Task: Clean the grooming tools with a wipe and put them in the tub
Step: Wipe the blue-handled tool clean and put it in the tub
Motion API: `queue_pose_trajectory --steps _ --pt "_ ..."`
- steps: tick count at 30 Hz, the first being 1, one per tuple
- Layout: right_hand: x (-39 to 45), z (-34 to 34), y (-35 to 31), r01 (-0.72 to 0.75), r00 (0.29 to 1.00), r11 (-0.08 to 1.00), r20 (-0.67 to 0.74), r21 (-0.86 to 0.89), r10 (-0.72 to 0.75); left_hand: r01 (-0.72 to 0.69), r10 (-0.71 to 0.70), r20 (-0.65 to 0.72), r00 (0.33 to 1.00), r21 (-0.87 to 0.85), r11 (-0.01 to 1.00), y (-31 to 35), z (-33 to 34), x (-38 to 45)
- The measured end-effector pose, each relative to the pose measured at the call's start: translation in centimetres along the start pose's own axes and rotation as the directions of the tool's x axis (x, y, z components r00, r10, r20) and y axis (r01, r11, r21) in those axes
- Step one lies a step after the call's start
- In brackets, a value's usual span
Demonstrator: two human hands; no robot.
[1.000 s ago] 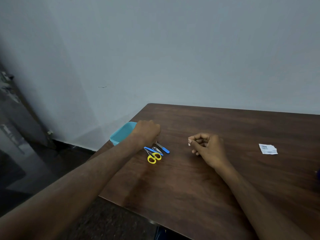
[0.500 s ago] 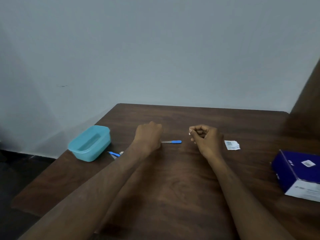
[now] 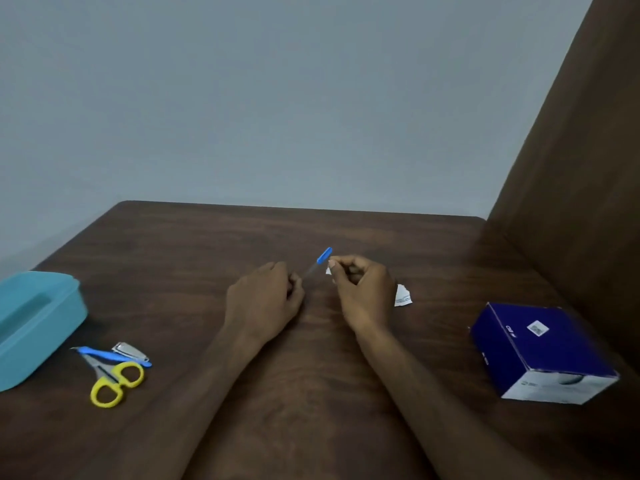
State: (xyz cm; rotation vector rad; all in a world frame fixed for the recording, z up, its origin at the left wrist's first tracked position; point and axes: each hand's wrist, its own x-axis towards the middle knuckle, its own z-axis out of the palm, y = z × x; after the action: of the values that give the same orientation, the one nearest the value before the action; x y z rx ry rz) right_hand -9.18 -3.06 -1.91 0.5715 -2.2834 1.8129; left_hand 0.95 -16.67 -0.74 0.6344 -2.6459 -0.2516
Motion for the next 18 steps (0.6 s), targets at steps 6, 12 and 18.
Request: queue_pose_trajectory --steps 6,12,18 --pt "0.6 0.3 0.7 -0.131 0.991 0.97 -0.01 0.207 0.136 -0.05 0.053 0.009 0.999 -0.178 0.983 -0.2 -0.1 0.0" --pt "1.1 -0.7 0.0 -0.267 0.958 0.857 0.024 0.441 0.286 -0.061 0.068 0.022 0.997 -0.227 0.972 -0.2 -0.4 0.1" --pt "0.9 -0.7 -0.2 -0.277 0.959 0.878 0.062 0.39 0.276 0.012 0.005 0.048 0.999 -0.342 0.939 -0.5 -0.6 0.2"
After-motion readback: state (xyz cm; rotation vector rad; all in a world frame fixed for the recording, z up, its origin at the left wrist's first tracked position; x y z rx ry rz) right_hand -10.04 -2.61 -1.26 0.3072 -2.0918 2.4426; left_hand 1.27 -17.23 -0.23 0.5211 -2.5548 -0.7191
